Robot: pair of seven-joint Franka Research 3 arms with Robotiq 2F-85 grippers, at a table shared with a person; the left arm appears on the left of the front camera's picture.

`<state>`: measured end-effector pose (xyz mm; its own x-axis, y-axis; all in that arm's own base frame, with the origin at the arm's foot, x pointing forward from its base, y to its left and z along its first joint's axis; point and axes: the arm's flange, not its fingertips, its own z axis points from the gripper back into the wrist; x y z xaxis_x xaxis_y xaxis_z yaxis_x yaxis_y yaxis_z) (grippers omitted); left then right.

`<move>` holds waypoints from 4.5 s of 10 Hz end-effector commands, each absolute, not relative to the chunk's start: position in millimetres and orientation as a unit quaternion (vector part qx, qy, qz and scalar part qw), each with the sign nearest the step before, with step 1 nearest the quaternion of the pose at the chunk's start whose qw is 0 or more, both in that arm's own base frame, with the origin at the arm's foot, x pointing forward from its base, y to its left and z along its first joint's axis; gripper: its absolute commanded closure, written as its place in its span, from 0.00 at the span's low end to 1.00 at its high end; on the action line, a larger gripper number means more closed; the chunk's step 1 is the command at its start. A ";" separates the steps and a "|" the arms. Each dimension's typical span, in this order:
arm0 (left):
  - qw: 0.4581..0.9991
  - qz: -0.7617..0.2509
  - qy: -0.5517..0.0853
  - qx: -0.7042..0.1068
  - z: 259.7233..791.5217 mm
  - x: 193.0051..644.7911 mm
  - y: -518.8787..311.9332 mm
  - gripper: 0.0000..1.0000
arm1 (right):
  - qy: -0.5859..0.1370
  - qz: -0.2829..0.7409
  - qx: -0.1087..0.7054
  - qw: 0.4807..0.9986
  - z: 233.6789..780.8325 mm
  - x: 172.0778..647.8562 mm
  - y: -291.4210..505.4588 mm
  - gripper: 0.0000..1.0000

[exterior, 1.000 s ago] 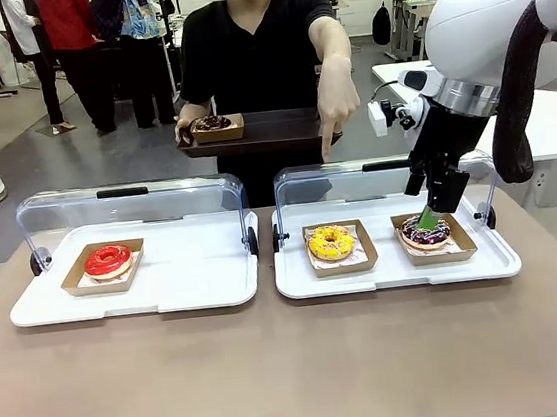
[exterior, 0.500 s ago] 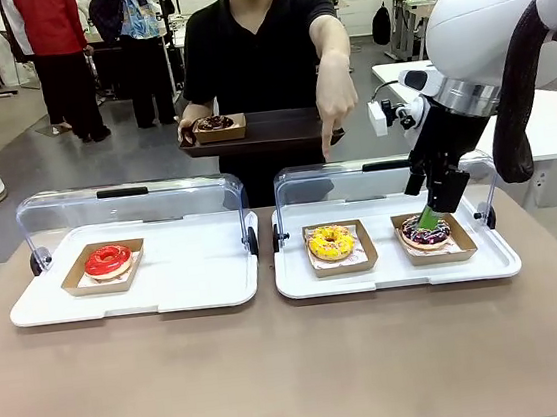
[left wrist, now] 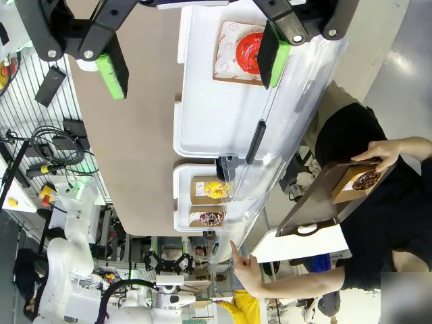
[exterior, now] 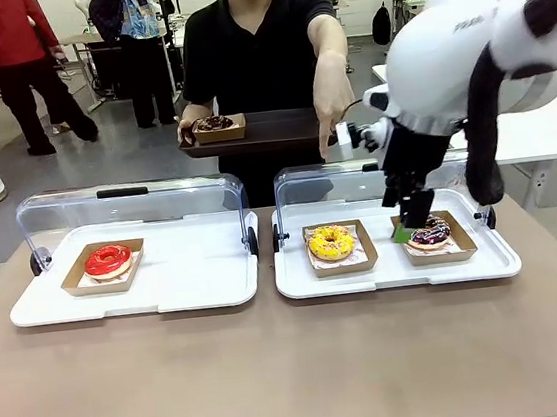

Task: Provide the desired donut to the person.
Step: Pick up and lift the Paper togo box containing the Donut pointed at by the person.

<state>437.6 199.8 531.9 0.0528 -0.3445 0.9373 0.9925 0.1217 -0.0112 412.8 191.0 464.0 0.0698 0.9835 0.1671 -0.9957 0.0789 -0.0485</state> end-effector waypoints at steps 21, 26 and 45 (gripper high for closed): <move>0.620 -0.540 -0.425 -0.379 533.3 437.4 201.3 0.00 | -0.047 0.674 -0.015 0.737 362.1 489.8 243.2 0.00; 0.620 -0.540 -0.425 -0.379 533.3 437.4 201.3 0.00 | -0.041 0.681 0.019 0.731 340.6 512.0 235.5 0.00; 0.620 -0.540 -0.425 -0.379 533.3 437.4 201.3 0.00 | -0.010 0.683 0.031 0.730 314.3 526.8 233.8 1.00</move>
<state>437.6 200.1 531.9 0.0531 -0.3445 0.9373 0.9924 0.1222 -0.0113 519.7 236.8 323.9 0.0844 0.9940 0.0698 -0.9964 0.0837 0.0122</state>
